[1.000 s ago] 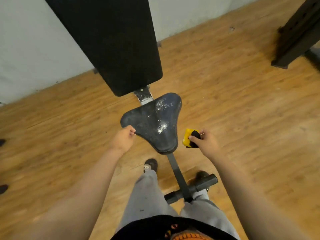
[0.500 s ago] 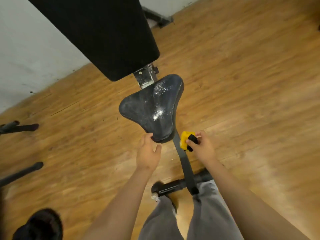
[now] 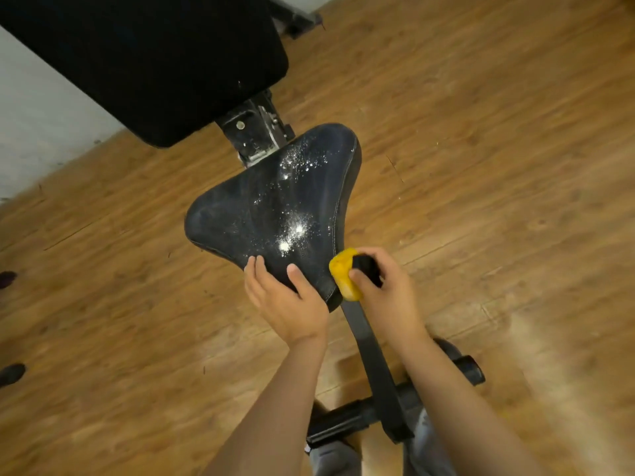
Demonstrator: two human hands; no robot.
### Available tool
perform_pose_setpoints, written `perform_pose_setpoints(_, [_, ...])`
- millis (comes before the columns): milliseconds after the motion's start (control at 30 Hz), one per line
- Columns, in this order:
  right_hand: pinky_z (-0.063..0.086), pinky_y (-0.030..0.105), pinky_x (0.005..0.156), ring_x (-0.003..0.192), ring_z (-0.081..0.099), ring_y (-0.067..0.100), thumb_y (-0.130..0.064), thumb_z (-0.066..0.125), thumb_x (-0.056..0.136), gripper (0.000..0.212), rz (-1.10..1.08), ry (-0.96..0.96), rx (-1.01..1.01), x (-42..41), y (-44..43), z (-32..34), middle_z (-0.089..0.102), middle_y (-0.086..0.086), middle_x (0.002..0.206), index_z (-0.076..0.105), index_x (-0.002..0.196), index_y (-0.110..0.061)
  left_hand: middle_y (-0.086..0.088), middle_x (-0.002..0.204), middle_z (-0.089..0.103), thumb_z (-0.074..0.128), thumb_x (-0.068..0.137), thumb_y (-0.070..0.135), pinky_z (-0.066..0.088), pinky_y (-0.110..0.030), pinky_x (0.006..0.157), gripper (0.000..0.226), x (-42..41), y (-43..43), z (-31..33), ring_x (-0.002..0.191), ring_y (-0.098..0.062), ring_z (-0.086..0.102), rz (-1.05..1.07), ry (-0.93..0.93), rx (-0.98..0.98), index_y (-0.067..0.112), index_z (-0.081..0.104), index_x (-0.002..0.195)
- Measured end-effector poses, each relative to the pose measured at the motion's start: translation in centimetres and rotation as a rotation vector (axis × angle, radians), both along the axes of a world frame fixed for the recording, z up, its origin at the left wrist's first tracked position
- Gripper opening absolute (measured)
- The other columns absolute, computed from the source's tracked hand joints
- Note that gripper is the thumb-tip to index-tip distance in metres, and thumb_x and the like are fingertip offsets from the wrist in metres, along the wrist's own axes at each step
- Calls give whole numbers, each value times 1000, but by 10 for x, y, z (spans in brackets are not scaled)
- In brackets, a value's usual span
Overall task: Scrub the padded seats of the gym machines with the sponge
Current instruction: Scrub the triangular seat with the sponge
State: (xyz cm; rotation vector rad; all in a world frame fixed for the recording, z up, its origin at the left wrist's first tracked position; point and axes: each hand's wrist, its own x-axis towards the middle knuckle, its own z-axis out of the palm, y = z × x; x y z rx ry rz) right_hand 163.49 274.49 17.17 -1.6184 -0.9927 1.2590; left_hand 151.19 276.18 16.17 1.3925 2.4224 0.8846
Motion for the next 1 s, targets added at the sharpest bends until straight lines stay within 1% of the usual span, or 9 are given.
perform_pose_setpoints(133, [46,22,75,89,59,9,-12,64,87,21,25,-107,53,9,67,-11,64,-8,94,60,105,-24,-11,148,39,34,95,32,17,-28,115,57,-1,-4,-2,138,-25,30,-26,51,-35,0,40,142])
perform_pose_setpoints(233, [49,33,84,94,60,14,-13,62,87,22,-64,-113,35,18,108,-28,64,-5,98,57,106,-23,-10,150,37,31,93,35,21,-36,117,61,0,-4,0,140,-25,28,-28,44,-52,1,38,143])
perform_pose_setpoints(300, [51,40,87,95,61,16,-13,62,87,23,-103,-57,22,17,103,-31,64,-4,99,55,105,-26,-11,149,37,31,93,34,21,-37,118,61,0,-4,1,139,-26,29,-30,47,-59,0,39,142])
perform_pose_setpoints(433, [51,32,83,93,61,13,-6,66,87,28,-83,113,7,9,41,-23,63,-10,95,55,101,-27,-13,148,38,32,93,32,18,-32,116,59,-1,-3,1,139,-28,30,-27,73,-67,-1,40,142])
perform_pose_setpoints(567, [50,31,80,89,61,12,-4,66,87,28,0,172,-47,12,15,-28,63,-9,92,56,101,-27,-14,149,37,31,93,32,21,-38,117,60,1,-3,1,139,-28,29,-19,74,-87,0,39,143])
perform_pose_setpoints(667, [47,22,80,91,62,6,-4,66,85,33,-22,112,-47,14,50,-31,64,-13,93,56,97,-34,-11,151,34,30,93,33,23,-44,118,60,2,-4,2,141,-25,26,-16,63,-102,3,37,145])
perform_pose_setpoints(800, [53,33,83,93,63,14,0,62,84,41,-119,39,10,21,112,-43,65,-10,94,55,92,-39,-12,151,34,30,93,31,24,-47,117,59,0,-3,-1,141,-28,27,-12,76,-104,2,37,145])
perform_pose_setpoints(833, [54,34,83,93,64,15,0,61,84,40,-133,25,13,24,123,-47,66,-9,94,55,93,-38,-12,151,34,30,93,30,24,-48,116,59,0,-2,-1,141,-29,28,-10,77,-100,2,37,145])
perform_pose_setpoints(1000, [50,22,84,99,62,13,-2,62,86,30,-216,-36,45,47,173,-54,64,-5,102,56,103,-26,-14,151,35,31,93,29,24,-48,116,60,2,-2,0,140,-32,28,1,76,-111,2,36,145])
